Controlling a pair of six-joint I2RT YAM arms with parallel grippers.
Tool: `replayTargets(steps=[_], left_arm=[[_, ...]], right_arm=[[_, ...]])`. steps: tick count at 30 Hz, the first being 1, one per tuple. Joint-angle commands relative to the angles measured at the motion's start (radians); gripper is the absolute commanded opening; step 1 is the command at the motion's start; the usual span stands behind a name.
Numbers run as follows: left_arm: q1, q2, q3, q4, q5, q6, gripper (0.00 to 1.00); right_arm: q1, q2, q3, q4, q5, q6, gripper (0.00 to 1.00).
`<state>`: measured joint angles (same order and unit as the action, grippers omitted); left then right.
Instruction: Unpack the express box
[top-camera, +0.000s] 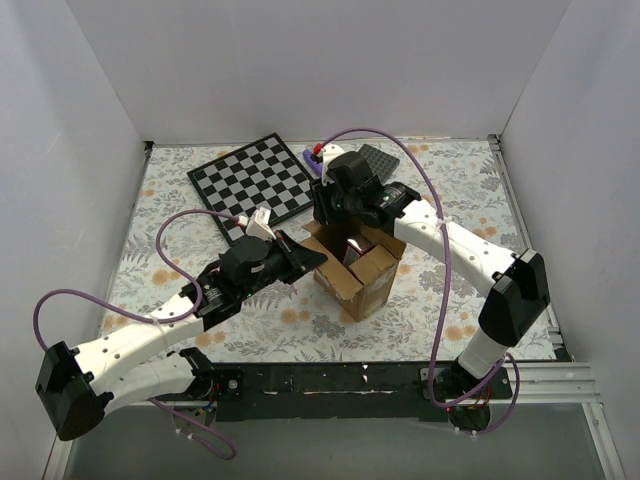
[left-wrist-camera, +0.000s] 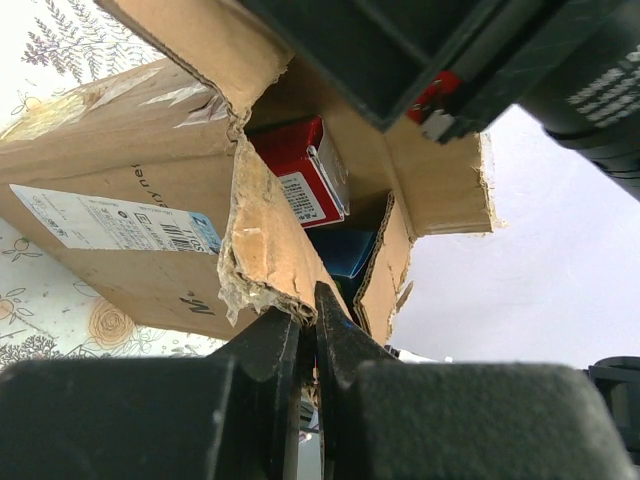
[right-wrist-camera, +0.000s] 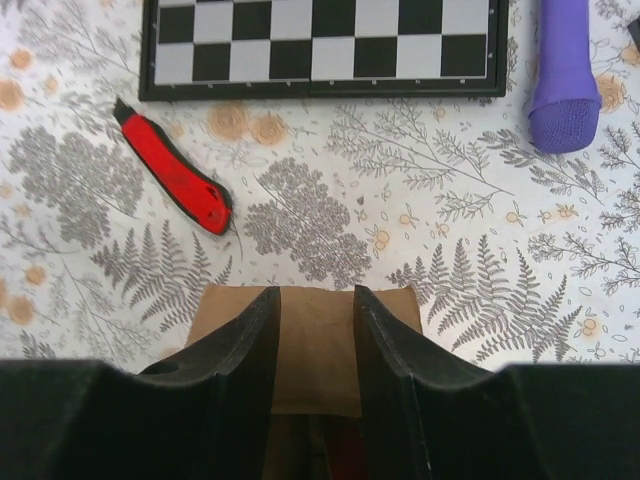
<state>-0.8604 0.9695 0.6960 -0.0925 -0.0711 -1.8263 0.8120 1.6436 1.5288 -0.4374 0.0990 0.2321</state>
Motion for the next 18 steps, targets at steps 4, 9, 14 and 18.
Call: replayTargets(steps=[4, 9, 14, 18], left_arm=[[-0.005, 0.057, -0.050, -0.210, -0.035, 0.041, 0.00], [-0.005, 0.058, -0.098, -0.159, -0.036, -0.016, 0.00], [-0.005, 0.055, -0.170, -0.034, -0.052, -0.047, 0.00], [-0.005, 0.061, -0.184, 0.025, -0.055, -0.051, 0.00]], right_arm=[[0.001, 0.002, -0.002, -0.167, -0.054, -0.079, 0.41], [0.001, -0.050, 0.014, -0.152, 0.020, -0.074, 0.50], [-0.051, -0.085, 0.193, -0.172, 0.028, -0.030, 0.59], [-0.053, -0.079, 0.323, -0.260, 0.034, -0.042, 0.65]])
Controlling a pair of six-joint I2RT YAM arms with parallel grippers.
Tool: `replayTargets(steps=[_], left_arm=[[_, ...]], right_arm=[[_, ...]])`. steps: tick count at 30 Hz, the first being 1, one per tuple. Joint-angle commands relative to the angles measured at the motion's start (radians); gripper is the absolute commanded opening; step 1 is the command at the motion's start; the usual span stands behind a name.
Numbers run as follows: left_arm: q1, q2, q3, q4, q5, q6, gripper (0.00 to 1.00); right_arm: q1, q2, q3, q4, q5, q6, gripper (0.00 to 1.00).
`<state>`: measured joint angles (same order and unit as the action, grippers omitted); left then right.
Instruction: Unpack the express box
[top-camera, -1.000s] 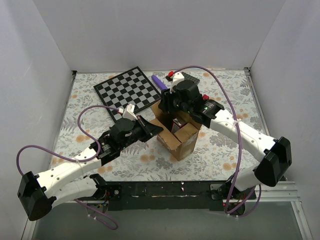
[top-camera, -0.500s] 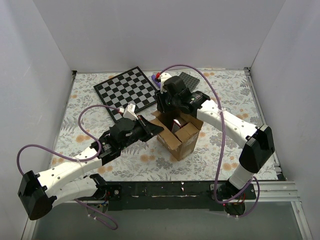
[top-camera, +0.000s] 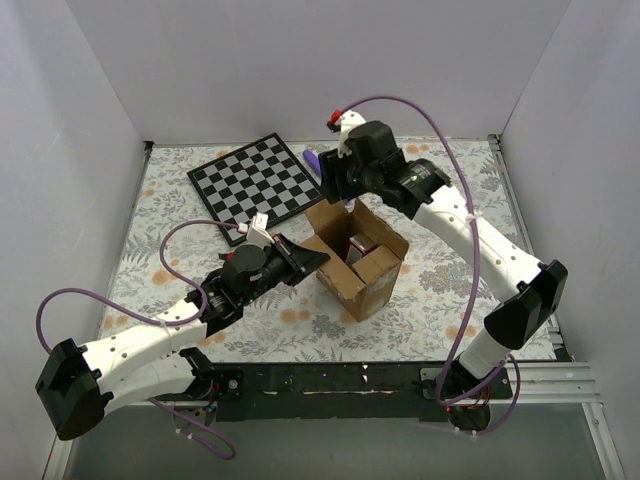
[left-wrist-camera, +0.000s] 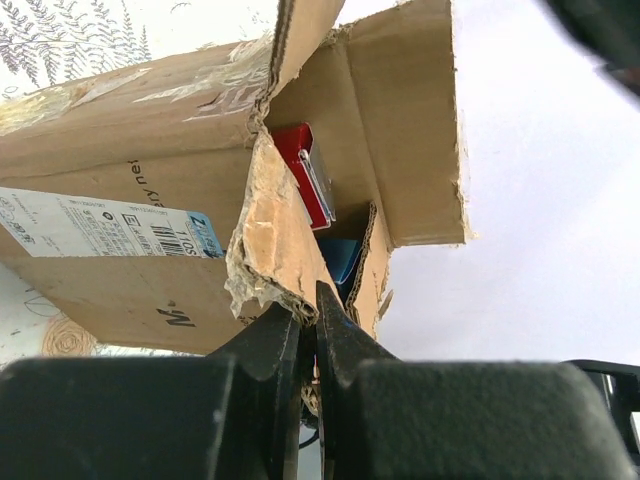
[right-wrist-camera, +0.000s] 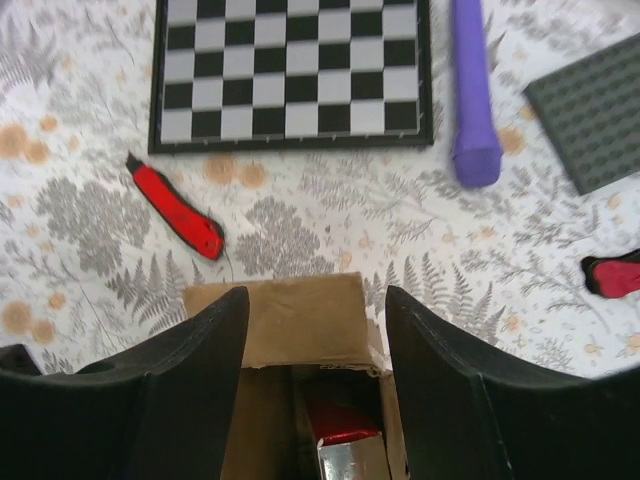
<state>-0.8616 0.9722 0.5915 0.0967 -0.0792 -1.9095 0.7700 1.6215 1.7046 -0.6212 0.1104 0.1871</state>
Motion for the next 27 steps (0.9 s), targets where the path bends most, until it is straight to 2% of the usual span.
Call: replayTargets(steps=[1, 5, 6, 10, 16, 27], left_arm=[[-0.004, 0.063, -0.079, -0.155, -0.048, 0.036, 0.00], [-0.004, 0.083, -0.068, -0.126, -0.065, 0.041, 0.00], [-0.004, 0.088, -0.065, -0.127, -0.067, 0.046, 0.00], [-0.004, 0.100, -0.050, -0.144, -0.085, 0.063, 0.00], [-0.004, 0.088, -0.070, -0.137, -0.145, 0.066, 0.00], [-0.004, 0.077, -0.071, -0.144, -0.159, 0.063, 0.00]], right_arm=[[-0.009, -0.061, 0.159, -0.095, 0.023, 0.002, 0.65], [-0.009, -0.155, 0.116, -0.162, -0.006, -0.012, 0.59], [-0.009, -0.175, 0.077, -0.191, -0.021, -0.014, 0.54], [0.012, -0.261, -0.029, -0.259, -0.064, -0.011, 0.46], [0.023, -0.229, -0.089, -0.334, -0.058, -0.026, 0.45], [0.026, -0.097, -0.060, -0.396, -0.069, -0.048, 0.44]])
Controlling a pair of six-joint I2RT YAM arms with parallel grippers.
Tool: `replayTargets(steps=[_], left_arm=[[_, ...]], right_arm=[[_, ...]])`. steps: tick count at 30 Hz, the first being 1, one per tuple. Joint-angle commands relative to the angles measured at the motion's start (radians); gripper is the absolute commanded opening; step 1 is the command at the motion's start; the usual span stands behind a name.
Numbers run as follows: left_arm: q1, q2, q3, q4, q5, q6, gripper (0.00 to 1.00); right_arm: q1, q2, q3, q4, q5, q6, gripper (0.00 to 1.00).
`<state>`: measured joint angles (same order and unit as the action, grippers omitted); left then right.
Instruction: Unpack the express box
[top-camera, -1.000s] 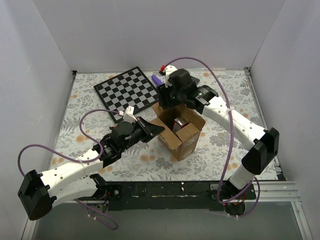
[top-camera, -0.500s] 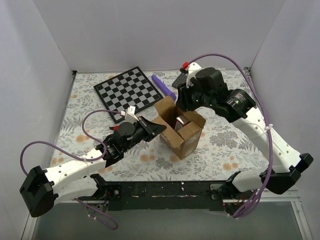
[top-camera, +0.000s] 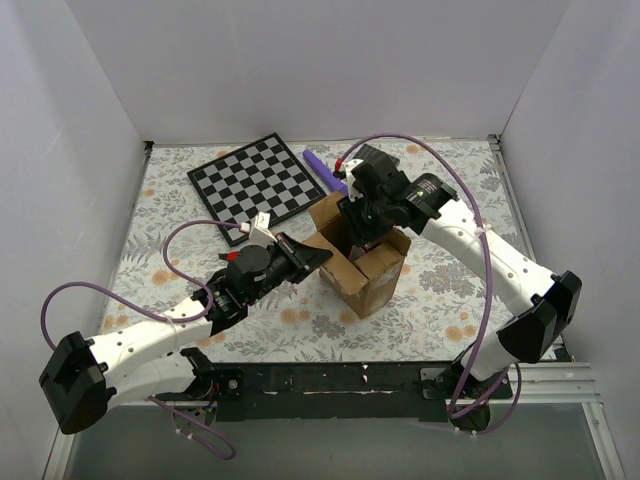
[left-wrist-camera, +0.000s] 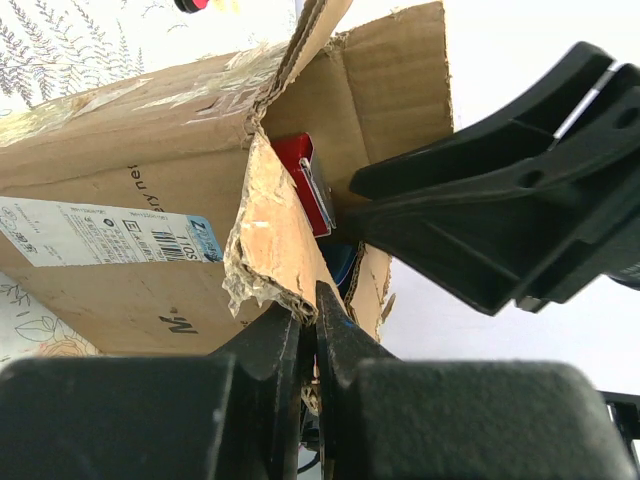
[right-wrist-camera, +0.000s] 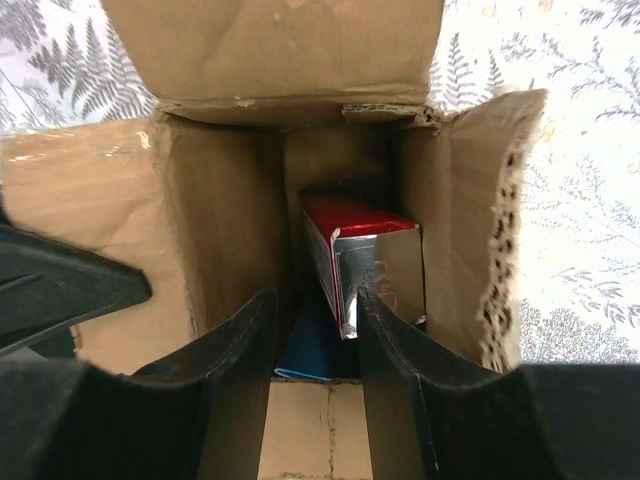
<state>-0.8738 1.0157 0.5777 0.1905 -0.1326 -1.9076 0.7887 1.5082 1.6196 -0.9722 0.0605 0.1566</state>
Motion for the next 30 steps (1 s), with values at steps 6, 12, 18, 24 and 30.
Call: replayTargets(steps=[6, 12, 18, 24, 30], left_arm=[[0.009, 0.023, -0.055, -0.221, -0.131, 0.064, 0.00], [0.009, 0.044, -0.047, -0.212, -0.125, 0.065, 0.00], [0.009, 0.058, -0.035, -0.209, -0.130, 0.064, 0.00], [0.009, 0.067, -0.027, -0.207, -0.148, 0.051, 0.00], [0.009, 0.073, -0.022, -0.214, -0.156, 0.033, 0.00]], right_arm=[[0.024, 0.023, 0.005, -0.091, -0.033, -0.012, 0.43], [0.037, 0.006, -0.007, -0.120, -0.045, -0.008, 0.41], [0.044, -0.039, 0.020, -0.152, -0.042, 0.012, 0.39], [0.052, -0.094, 0.030, -0.197, -0.040, 0.035, 0.39], [0.061, -0.157, -0.006, -0.235, -0.036, 0.063, 0.39]])
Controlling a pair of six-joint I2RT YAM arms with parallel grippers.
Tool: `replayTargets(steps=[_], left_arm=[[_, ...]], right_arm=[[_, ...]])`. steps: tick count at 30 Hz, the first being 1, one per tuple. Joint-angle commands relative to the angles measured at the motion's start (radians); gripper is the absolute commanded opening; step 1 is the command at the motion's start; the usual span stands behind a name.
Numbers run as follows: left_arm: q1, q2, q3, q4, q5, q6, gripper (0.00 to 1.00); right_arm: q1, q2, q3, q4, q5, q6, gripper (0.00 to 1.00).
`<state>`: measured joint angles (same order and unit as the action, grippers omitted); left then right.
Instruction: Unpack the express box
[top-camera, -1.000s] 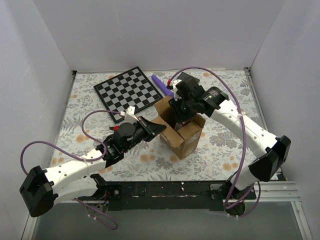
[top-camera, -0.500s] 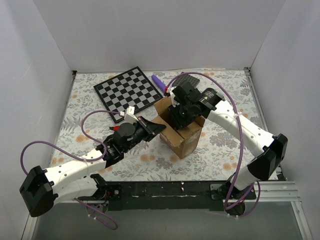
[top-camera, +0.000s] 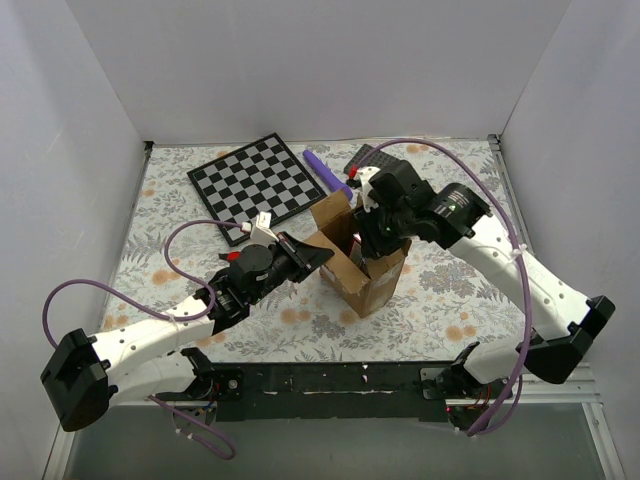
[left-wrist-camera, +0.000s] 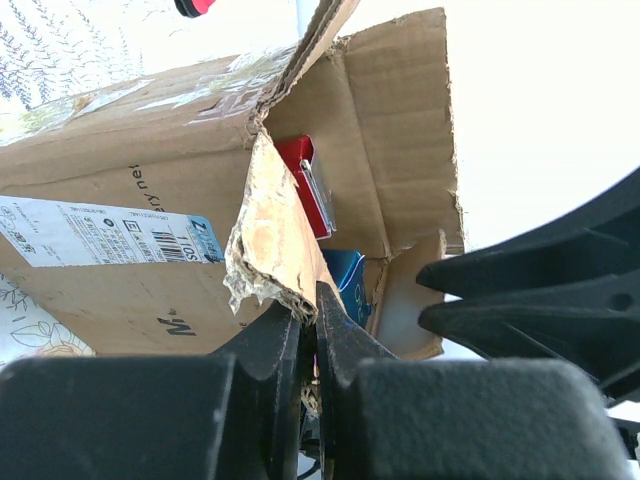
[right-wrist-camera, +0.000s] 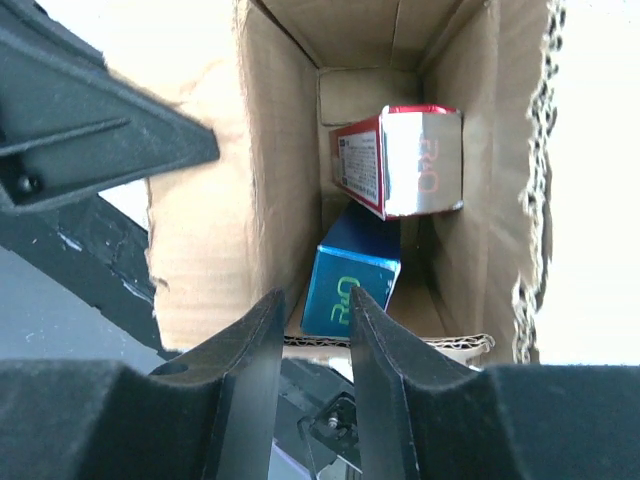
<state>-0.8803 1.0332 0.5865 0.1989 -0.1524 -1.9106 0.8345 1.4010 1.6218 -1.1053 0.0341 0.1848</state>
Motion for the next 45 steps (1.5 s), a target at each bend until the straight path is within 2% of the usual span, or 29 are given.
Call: replayTargets(steps=[1, 12, 18, 21, 24, 28, 32, 35, 41, 45], left_arm=[[0.015, 0.054, -0.031, -0.222, -0.136, 0.035, 0.00], [0.015, 0.050, -0.022, -0.227, -0.150, 0.028, 0.00], [0.015, 0.044, -0.020, -0.237, -0.153, 0.028, 0.00], [0.015, 0.044, -0.022, -0.236, -0.145, 0.028, 0.00], [0.015, 0.044, -0.019, -0.236, -0.142, 0.039, 0.00], [0.015, 0.048, -0.019, -0.233, -0.153, 0.039, 0.00], [0.015, 0.053, -0.025, -0.233, -0.150, 0.039, 0.00], [0.015, 0.053, -0.030, -0.234, -0.144, 0.039, 0.00], [0.015, 0.051, -0.034, -0.237, -0.139, 0.038, 0.00], [0.015, 0.054, -0.036, -0.239, -0.136, 0.035, 0.00]], right_arm=[[0.018, -0.069, -0.038, -0.103, -0.008, 0.042, 0.38], [0.028, -0.238, -0.273, -0.065, 0.006, 0.122, 0.38], [0.028, -0.289, -0.376, 0.021, 0.052, 0.139, 0.38], [0.028, -0.329, -0.428, 0.100, 0.055, 0.151, 0.42], [0.028, -0.365, -0.392, 0.128, 0.085, 0.168, 0.46], [0.028, -0.358, -0.211, 0.075, 0.105, 0.163, 0.48], [0.028, -0.347, -0.102, 0.061, 0.102, 0.165, 0.49], [0.028, -0.346, -0.086, 0.110, 0.076, 0.159, 0.50], [0.028, -0.241, -0.036, 0.180, 0.089, 0.105, 0.50], [0.028, -0.062, 0.091, 0.125, 0.122, 0.035, 0.50]])
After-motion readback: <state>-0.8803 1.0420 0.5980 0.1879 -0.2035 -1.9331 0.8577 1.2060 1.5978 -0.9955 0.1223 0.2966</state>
